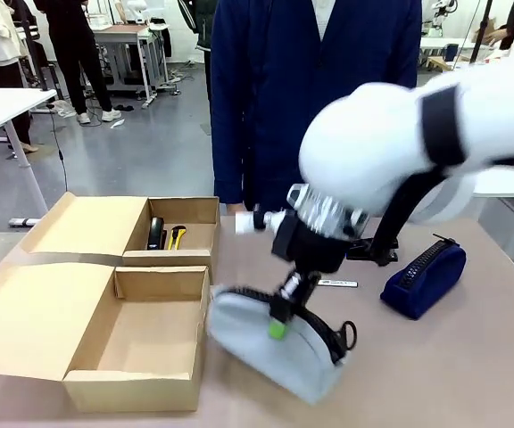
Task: Place items inside the box.
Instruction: Pick up a Pencil pouch or Stapler and place it inside the Mailer Box closest to the robot.
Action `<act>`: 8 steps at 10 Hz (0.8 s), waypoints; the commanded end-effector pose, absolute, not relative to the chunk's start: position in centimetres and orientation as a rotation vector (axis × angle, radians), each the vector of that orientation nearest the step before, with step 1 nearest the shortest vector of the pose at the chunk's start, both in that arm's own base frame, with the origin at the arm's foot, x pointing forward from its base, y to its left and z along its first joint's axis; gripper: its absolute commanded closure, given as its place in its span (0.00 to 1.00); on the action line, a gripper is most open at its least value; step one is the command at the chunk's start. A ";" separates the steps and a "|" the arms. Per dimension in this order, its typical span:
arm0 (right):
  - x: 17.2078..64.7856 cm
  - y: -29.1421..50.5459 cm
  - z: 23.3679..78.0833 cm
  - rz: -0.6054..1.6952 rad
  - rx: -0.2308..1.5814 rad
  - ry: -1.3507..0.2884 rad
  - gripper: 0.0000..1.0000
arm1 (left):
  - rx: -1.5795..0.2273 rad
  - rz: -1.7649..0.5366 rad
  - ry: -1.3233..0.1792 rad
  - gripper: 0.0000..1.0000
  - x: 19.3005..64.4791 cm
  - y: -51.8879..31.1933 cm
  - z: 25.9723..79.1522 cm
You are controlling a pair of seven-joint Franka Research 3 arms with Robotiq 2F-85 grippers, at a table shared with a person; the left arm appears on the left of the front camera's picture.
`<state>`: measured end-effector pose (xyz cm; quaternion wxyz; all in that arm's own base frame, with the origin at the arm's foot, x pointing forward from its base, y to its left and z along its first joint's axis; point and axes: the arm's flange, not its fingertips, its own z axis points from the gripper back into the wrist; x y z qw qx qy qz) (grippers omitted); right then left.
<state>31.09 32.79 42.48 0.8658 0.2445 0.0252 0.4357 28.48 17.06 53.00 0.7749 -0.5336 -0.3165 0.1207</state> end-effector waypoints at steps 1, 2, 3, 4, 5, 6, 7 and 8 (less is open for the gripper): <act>29.2 33.5 45.9 0.456 0.629 -0.341 1.00 | -1.169 0.246 -0.707 0.00 28.5 17.0 53.1; 28.2 34.1 46.5 0.406 0.694 -0.393 1.00 | -1.169 0.246 -0.707 0.00 28.5 17.0 53.1; 27.6 34.9 46.2 0.336 0.729 -0.401 1.00 | -1.169 0.246 -0.707 0.00 28.5 17.0 53.1; 27.0 35.4 45.7 0.463 0.810 -0.254 1.00 | -1.169 0.246 -0.707 0.00 28.5 17.0 53.1; 29.5 33.3 49.0 0.512 0.721 -0.202 1.00 | -1.169 0.246 -0.707 0.00 28.5 17.0 53.1; 29.5 33.3 49.0 0.512 0.721 -0.202 1.00 | -1.169 0.246 -0.707 0.00 28.5 17.0 53.1; 29.5 33.3 49.0 0.512 0.721 -0.202 1.00 | -1.169 0.246 -0.707 0.00 28.5 17.0 53.1; 28.4 33.9 48.0 0.464 0.744 -0.225 0.92 | -1.169 0.246 -0.707 0.00 28.5 17.0 53.1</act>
